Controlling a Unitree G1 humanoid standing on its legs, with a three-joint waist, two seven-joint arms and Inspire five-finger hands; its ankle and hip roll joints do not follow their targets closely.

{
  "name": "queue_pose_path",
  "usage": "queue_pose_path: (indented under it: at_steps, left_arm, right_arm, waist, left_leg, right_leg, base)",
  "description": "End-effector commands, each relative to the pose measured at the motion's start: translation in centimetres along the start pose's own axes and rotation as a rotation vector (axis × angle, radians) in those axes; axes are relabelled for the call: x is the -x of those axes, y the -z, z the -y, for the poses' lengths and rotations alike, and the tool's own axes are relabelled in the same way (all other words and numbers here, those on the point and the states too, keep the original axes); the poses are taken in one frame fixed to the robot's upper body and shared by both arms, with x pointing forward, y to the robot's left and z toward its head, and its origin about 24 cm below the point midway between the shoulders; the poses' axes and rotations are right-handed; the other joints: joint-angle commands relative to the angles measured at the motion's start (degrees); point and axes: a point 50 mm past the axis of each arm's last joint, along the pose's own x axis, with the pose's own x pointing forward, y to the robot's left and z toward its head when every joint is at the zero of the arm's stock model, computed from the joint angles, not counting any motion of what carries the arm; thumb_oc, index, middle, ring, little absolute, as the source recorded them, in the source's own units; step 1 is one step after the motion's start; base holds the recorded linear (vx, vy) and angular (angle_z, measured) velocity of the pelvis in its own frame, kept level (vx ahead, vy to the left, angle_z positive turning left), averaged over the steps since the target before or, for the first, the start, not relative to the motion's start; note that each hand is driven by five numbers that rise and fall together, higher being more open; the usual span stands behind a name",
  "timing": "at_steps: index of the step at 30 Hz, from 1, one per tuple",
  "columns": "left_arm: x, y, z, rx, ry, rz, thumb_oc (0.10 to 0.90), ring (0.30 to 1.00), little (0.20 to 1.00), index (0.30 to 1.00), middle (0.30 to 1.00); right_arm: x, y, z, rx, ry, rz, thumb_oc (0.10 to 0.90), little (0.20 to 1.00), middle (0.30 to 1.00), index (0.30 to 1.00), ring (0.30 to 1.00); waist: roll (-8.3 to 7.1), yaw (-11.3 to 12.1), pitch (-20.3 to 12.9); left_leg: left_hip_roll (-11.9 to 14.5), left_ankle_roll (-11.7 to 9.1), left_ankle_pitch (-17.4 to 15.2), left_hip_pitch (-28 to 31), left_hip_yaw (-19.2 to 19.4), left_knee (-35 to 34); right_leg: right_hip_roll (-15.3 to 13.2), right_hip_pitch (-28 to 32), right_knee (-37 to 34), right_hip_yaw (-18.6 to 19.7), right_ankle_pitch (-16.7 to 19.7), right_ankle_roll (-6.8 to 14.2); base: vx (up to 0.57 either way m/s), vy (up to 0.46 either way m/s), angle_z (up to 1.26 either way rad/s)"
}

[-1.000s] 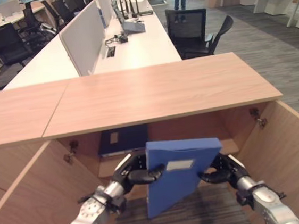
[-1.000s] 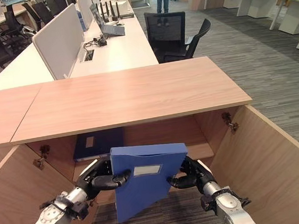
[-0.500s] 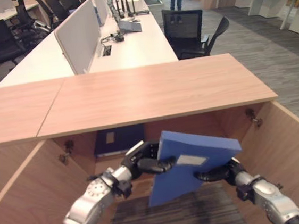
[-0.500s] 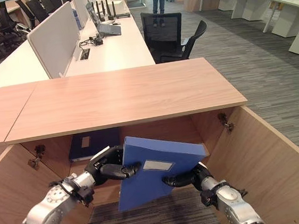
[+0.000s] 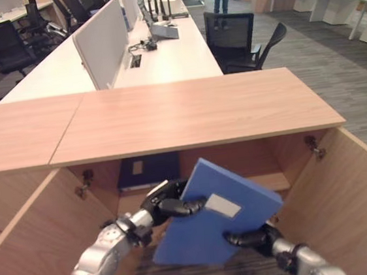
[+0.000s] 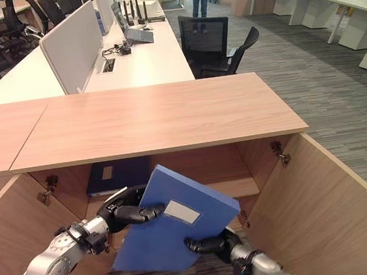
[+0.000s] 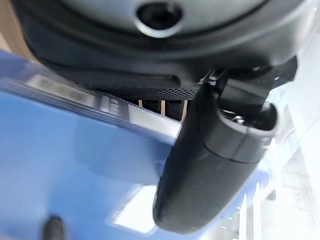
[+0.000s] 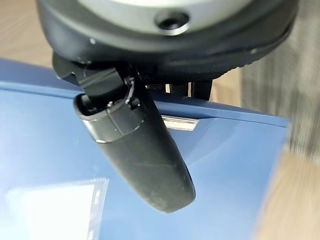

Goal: Put the empty folder in the office cabinet

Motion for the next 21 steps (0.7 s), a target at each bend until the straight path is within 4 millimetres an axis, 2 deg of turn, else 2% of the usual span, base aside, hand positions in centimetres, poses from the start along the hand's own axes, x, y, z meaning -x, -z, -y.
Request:
queue_pose_path:
  at_steps: [1, 2, 3, 4, 5, 6, 7, 10, 11, 12, 13, 14, 16, 17, 18, 19, 21]
  left_arm:
    - [-1.4, 0.9, 1.8, 0.059, 0.074, 0.043, 0.8, 0.9, 0.9, 0.9, 0.9]
    - [-0.8, 6.7, 1.9, 0.273, -0.035, -0.096, 0.8, 0.9, 0.9, 0.9, 0.9]
    - [-0.8, 6.7, 1.9, 0.274, -0.034, -0.096, 0.8, 0.9, 0.9, 0.9, 0.9]
    - [-0.4, 8.0, 2.0, 0.309, -0.07, -0.129, 0.8, 0.9, 0.9, 0.9, 0.9]
    - [0.3, 9.8, 2.1, 0.358, -0.124, -0.178, 0.8, 0.9, 0.9, 0.9, 0.9]
    - [1.6, 13.2, 2.7, 0.445, -0.201, -0.284, 0.8, 0.9, 0.9, 0.9, 0.9]
    - [1.6, 13.2, 2.7, 0.445, -0.201, -0.284, 0.8, 0.9, 0.9, 0.9, 0.9]
    - [3.4, 17.1, 3.2, 0.553, -0.354, -0.409, 0.8, 0.9, 0.9, 0.9, 0.9]
    - [4.8, 19.5, 3.6, 0.601, -0.455, -0.504, 0.8, 0.9, 0.9, 0.9, 0.9]
    - [4.7, 19.4, 3.6, 0.6, -0.455, -0.501, 0.8, 0.9, 0.9, 0.9, 0.9]
    - [6.1, 21.0, 3.7, 0.645, -0.544, -0.571, 0.8, 0.9, 0.9, 0.9, 0.9]
    - [6.1, 21.0, 3.7, 0.645, -0.544, -0.571, 0.8, 0.9, 0.9, 0.9, 0.9]
    - [9.1, 23.6, 4.6, 0.783, -0.747, -0.679, 0.8, 0.9, 0.9, 0.9, 0.9]
    - [9.0, 23.6, 4.5, 0.783, -0.748, -0.678, 0.8, 0.9, 0.9, 0.9, 0.9]
    - [9.6, 24.0, 4.8, 0.803, -0.771, -0.699, 0.8, 0.9, 0.9, 0.9, 0.9]
    - [11.2, 24.7, 5.1, 0.823, -0.833, -0.748, 0.8, 0.9, 0.9, 0.9, 0.9]
    - [11.8, 25.0, 5.2, 0.819, -0.852, -0.77, 0.8, 0.9, 0.9, 0.9, 0.9]
  right_arm:
    - [-3.3, -7.0, -3.3, -0.205, -0.062, 0.382, 0.4, 0.3, 0.3, 0.3, 0.3]
    - [-2.9, -5.1, -2.6, -0.402, -0.018, 0.382, 0.4, 0.3, 0.3, 0.3, 0.3]
    - [-2.8, -5.1, -2.6, -0.401, -0.017, 0.381, 0.4, 0.3, 0.3, 0.3, 0.3]
    - [-2.7, -4.9, -2.4, -0.449, -0.003, 0.394, 0.4, 0.3, 0.3, 0.3, 0.3]
    - [-2.6, -4.7, -2.1, -0.5, 0.023, 0.411, 0.4, 0.3, 0.3, 0.3, 0.3]
    - [-2.6, -4.5, -1.6, -0.571, 0.071, 0.438, 0.4, 0.3, 0.3, 0.3, 0.3]
    - [-2.6, -4.5, -1.6, -0.57, 0.071, 0.438, 0.4, 0.3, 0.3, 0.3, 0.3]
    - [-2.7, -4.6, -1.0, -0.632, 0.125, 0.47, 0.4, 0.3, 0.3, 0.3, 0.3]
    - [-2.8, -4.8, -0.4, -0.651, 0.165, 0.485, 0.4, 0.3, 0.3, 0.3, 0.3]
    - [-2.8, -4.9, -0.4, -0.65, 0.164, 0.486, 0.4, 0.3, 0.3, 0.3, 0.3]
    - [-2.9, -4.9, -0.1, -0.658, 0.19, 0.492, 0.4, 0.3, 0.3, 0.3, 0.3]
    - [-2.9, -4.9, -0.1, -0.658, 0.19, 0.492, 0.4, 0.3, 0.3, 0.3, 0.3]
    - [-3.0, -4.9, 0.7, -0.677, 0.242, 0.501, 0.4, 0.3, 0.3, 0.3, 0.3]
    - [-3.0, -4.9, 0.7, -0.677, 0.241, 0.501, 0.4, 0.3, 0.3, 0.3, 0.3]
    - [-2.9, -4.9, 0.9, -0.681, 0.251, 0.503, 0.4, 0.3, 0.3, 0.3, 0.3]
    - [-2.8, -4.7, 1.4, -0.683, 0.28, 0.499, 0.4, 0.3, 0.3, 0.3, 0.3]
    - [-2.7, -4.5, 1.6, -0.683, 0.294, 0.493, 0.4, 0.3, 0.3, 0.3, 0.3]
  waist:
    - [-1.57, -0.35, -2.55]
    - [-1.39, -0.69, -2.33]
    - [-1.32, -0.71, -2.37]
    - [-1.24, -0.75, -2.31]
    - [-1.17, -0.81, -2.28]
    - [-1.12, -0.9, -2.26]
    - [-1.08, -0.9, -2.26]
    - [-1.03, -0.75, -2.15]
    - [-0.97, -0.6, -2.12]
    - [-0.92, -0.64, -2.05]
    - [-1.0, -0.41, -2.09]
    - [-1.0, -0.41, -2.09]
    - [-1.01, -0.12, -1.92]
    - [-1.01, -0.17, -1.9]
    - [-1.04, -0.08, -1.92]
    - [-1.13, 0.13, -1.88]
    - [-1.17, 0.2, -1.83]
  left_leg:
    - [0.39, -1.91, -2.79, -0.03, -0.08, -0.39]
    - [0.18, -1.87, -2.79, -0.13, -0.21, -0.39]
    - [0.19, -1.88, -2.82, -0.12, -0.23, -0.39]
    - [0.13, -1.84, -2.82, -0.16, -0.29, -0.39]
    - [0.11, -1.82, -2.8, -0.26, -0.28, -0.39]
    - [0.1, -1.79, -2.83, -0.39, -0.28, -0.39]
    - [0.1, -1.79, -2.84, -0.4, -0.28, -0.39]
    - [0.05, -1.79, -2.81, -0.72, -0.32, -0.39]
    - [0.05, -1.82, -2.77, -0.92, -0.39, -0.39]
    - [0.05, -1.82, -2.78, -0.93, -0.4, -0.39]
    - [0.03, -1.86, -2.69, -1.07, -0.46, -0.39]
    - [0.03, -1.86, -2.69, -1.07, -0.46, -0.39]
    - [0.13, -2.07, -2.5, -1.53, -0.75, -0.39]
    - [0.13, -2.07, -2.49, -1.54, -0.76, -0.39]
    - [0.13, -2.1, -2.48, -1.59, -0.76, -0.39]
    - [0.16, -2.19, -2.37, -1.78, -0.79, -0.39]
    - [0.17, -2.23, -2.35, -1.85, -0.88, -0.39]
  right_leg:
    - [-1.77, 1.86, 0.37, -0.73, -2.21, 3.9]
    - [-1.74, 1.47, 0.37, -0.75, -2.13, 3.88]
    - [-1.73, 1.48, 0.37, -0.77, -2.15, 3.88]
    - [-1.76, 1.45, 0.37, -0.72, -2.11, 3.88]
    - [-1.78, 1.37, 0.37, -0.82, -2.07, 3.9]
    - [-1.79, 1.19, 0.37, -0.64, -2.05, 3.86]
    - [-1.78, 1.19, 0.37, -0.64, -2.06, 3.86]
    - [-1.69, 0.82, 0.37, -0.5, -2.06, 3.71]
    - [-1.58, 0.69, 0.37, -0.54, -2.16, 3.62]
    - [-1.57, 0.68, 0.37, -0.55, -2.17, 3.62]
    - [-1.51, 0.58, 0.37, -0.58, -2.19, 3.57]
    - [-1.51, 0.58, 0.37, -0.58, -2.19, 3.57]
    - [-1.45, 0.37, 0.37, -0.69, -2.33, 3.35]
    - [-1.45, 0.36, 0.37, -0.7, -2.34, 3.35]
    - [-1.41, 0.32, 0.37, -0.75, -2.35, 3.32]
    - [-1.34, 0.28, 0.37, -0.88, -2.43, 3.26]
    - [-1.37, 0.24, 0.37, -0.97, -2.46, 3.25]
  base:
    - [0.01, 0.013, -0.06]
    - [0.0, 0.0, 0.0]
    - [0.01, 0.017, -0.04]
    - [0.0, 0.0, 0.0]
    - [0.0, 0.0, 0.0]
    - [0.0, 0.0, 0.0]
    - [0.0, 0.0, 0.0]
    - [0.0, 0.0, 0.0]
    - [0.0, 0.001, 0.08]
    - [0.01, -0.002, 0.06]
    - [0.0, -0.004, 0.04]
    - [0.0, -0.005, -0.07]
    - [0.01, -0.001, -0.06]
    - [0.0, 0.0, 0.0]
    - [0.0, 0.0, 0.0]
    - [0.01, -0.008, 0.07]
    - [0.01, -0.006, 0.1]
